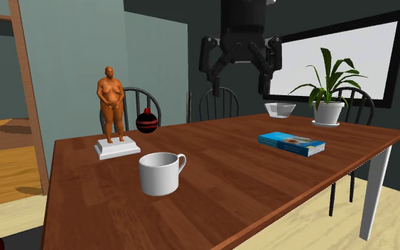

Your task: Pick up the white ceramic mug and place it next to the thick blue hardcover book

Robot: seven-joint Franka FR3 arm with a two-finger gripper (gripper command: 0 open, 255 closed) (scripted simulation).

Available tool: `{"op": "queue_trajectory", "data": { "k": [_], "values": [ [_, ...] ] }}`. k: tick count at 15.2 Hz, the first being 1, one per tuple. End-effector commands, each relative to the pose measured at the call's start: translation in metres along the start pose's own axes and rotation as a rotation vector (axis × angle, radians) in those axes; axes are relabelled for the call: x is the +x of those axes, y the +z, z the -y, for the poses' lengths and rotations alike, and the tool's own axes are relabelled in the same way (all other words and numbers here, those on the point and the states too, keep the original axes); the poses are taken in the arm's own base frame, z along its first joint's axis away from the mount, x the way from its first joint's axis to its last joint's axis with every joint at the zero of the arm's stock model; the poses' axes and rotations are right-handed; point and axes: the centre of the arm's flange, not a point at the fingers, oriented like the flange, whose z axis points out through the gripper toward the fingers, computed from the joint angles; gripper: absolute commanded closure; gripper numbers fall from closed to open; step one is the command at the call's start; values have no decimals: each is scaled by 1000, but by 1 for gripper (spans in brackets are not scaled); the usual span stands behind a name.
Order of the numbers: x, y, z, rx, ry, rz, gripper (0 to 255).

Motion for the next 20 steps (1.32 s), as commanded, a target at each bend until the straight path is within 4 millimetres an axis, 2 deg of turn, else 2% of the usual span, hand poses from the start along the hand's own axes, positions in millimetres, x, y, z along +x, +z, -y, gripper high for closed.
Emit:
{"op": "queue_trajectory", "data": {
  "k": [1, 20],
  "values": [
    [11, 16, 18, 0, 4, 4, 0],
    [121, 155, 200, -9, 36, 46, 0]
  ]
}}
